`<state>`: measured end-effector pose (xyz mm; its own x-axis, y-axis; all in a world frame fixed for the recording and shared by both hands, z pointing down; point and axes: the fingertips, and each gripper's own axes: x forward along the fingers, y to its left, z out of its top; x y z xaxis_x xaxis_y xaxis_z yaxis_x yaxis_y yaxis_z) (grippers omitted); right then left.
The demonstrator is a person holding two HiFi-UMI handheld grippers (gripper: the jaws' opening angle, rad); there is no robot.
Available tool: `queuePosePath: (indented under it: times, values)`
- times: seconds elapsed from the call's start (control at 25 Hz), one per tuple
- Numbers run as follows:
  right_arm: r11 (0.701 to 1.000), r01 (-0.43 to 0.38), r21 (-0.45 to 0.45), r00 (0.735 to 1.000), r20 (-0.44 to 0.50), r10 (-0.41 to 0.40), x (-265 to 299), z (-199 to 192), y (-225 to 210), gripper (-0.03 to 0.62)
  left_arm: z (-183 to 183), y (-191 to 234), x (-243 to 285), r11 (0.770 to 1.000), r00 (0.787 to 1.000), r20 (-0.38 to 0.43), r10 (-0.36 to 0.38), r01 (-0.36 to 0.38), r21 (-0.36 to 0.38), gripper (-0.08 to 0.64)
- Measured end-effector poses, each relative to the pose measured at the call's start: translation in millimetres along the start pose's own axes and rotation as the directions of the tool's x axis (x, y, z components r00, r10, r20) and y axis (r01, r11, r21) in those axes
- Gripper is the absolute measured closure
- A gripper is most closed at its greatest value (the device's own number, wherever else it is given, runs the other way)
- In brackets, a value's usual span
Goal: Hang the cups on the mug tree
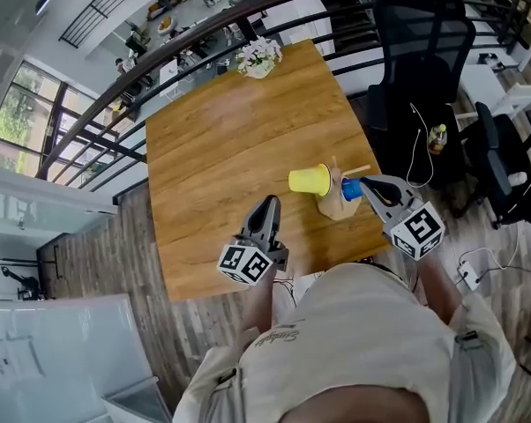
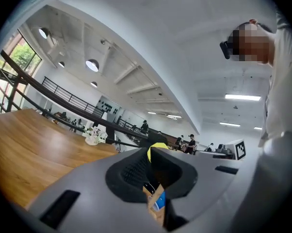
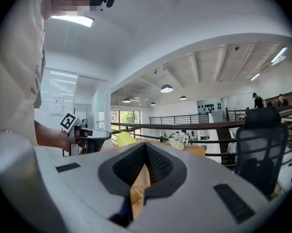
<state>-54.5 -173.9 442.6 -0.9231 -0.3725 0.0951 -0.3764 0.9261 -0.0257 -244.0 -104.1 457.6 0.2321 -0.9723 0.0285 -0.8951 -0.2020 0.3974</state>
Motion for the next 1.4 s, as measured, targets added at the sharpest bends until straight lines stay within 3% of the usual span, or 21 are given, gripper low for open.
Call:
queuePosePath:
  times: [0.28, 0.56, 0.68, 0.88, 1.4]
  values:
    - [0.999, -0.013, -0.035, 0.999, 0.05, 0.015, -1, 23, 3, 0.598, 34, -19, -2, 0.999, 0.997, 0.075, -0.03, 0.029, 0.013, 0.529]
    - [0.998, -0.02, -0.052, 0.996, 0.084, 0.024, -9, 42, 8, 0.598, 53, -43, -3, 0.991, 0.995, 0.066, -0.071, 0.063, 0.116, 0.529]
    - [0.999, -0.018, -0.048, 0.995, 0.099, 0.023, -13, 46, 8, 0.598, 55, -46, -2, 0.988, 0.995, 0.06, -0.074, 0.065, 0.14, 0.529]
    - [0.999, -0.017, -0.036, 0.995, 0.101, 0.02, -18, 44, 10, 0.598, 49, -54, -1, 0.991, 0.993, 0.063, -0.1, 0.093, 0.095, 0.529]
    - [1.0, 0.017, -0.013, 0.995, 0.095, -0.016, -27, 35, 6, 0.598, 48, -61, 7, 0.974, 0.991, 0.024, -0.131, 0.124, 0.19, 0.529]
